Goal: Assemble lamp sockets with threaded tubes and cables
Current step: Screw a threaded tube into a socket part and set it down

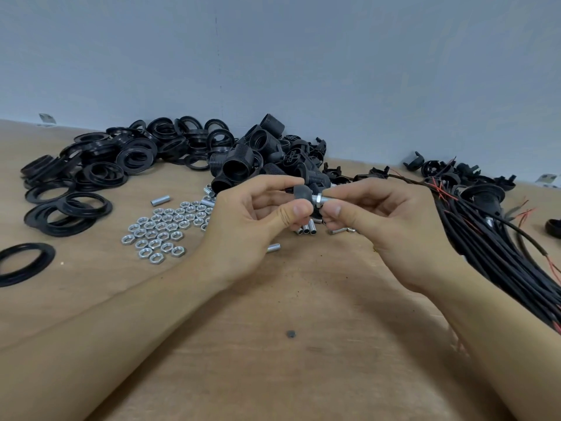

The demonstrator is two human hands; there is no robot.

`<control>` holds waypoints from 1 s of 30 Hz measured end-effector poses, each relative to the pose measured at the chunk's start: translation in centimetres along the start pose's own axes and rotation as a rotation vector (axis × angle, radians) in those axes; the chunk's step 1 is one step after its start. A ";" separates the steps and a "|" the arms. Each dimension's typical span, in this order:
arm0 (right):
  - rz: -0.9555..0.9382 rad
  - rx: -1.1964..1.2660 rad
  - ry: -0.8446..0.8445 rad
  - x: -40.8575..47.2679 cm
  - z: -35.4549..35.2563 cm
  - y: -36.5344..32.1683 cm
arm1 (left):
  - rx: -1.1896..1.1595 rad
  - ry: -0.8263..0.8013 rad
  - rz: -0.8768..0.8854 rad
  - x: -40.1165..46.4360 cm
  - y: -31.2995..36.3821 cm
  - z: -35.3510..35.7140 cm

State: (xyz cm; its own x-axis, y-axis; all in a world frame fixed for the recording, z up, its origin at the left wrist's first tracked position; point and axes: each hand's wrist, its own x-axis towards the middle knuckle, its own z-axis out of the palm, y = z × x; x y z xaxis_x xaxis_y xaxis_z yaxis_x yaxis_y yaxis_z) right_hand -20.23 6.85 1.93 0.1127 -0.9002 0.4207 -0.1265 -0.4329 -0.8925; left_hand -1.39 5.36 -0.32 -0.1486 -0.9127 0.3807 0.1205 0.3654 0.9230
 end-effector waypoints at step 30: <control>0.061 -0.112 -0.089 -0.2 0.5 0.4 | 0.125 -0.029 0.113 0.1 0.2 -0.3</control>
State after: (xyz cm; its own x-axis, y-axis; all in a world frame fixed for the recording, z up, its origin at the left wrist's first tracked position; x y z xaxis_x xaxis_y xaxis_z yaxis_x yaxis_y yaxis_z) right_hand -19.80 6.83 1.38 0.1876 -0.9194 0.3458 -0.2440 -0.3846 -0.8903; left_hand -1.06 5.29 -0.12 -0.1696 -0.8594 0.4823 0.0148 0.4871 0.8732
